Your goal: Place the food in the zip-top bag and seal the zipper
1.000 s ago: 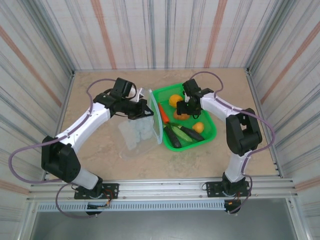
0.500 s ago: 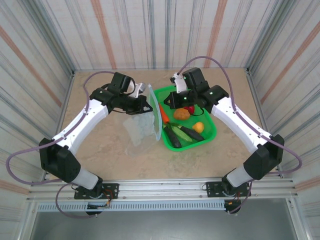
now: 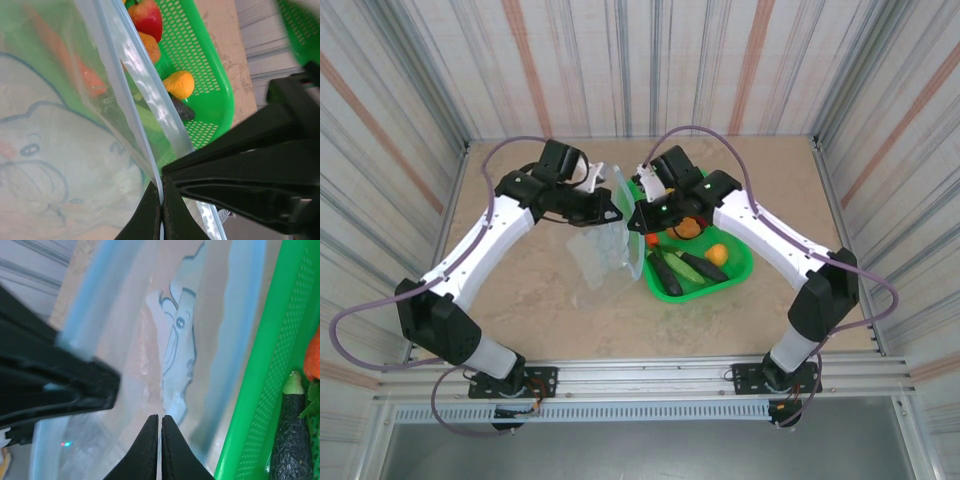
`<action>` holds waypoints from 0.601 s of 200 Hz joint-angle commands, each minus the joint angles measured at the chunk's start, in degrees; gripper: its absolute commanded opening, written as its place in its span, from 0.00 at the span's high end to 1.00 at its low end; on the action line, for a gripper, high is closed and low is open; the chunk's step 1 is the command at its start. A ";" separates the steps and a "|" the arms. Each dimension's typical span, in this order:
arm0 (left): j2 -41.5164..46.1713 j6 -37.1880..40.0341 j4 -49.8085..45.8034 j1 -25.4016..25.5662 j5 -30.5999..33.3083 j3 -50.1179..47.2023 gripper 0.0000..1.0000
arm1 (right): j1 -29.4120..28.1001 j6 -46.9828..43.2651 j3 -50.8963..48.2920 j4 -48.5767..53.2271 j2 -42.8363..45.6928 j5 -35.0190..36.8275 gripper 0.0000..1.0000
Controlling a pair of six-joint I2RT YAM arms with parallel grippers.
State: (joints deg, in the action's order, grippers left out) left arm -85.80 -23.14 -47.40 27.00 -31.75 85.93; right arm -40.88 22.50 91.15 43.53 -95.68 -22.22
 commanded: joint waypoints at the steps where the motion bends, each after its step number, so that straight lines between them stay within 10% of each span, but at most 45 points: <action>1: 2.74 2.10 -3.14 0.57 0.14 5.26 1.00 | -1.12 2.96 1.79 2.26 -2.78 4.08 0.89; 120: 3.84 8.79 -21.27 -0.46 9.84 21.60 1.00 | 0.18 8.14 -4.65 -0.61 0.54 24.67 0.85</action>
State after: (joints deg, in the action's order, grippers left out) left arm -83.88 -16.97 -63.81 26.65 -24.60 104.99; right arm -42.22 29.41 88.51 42.89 -98.26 -2.83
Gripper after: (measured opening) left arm 0.052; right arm 0.151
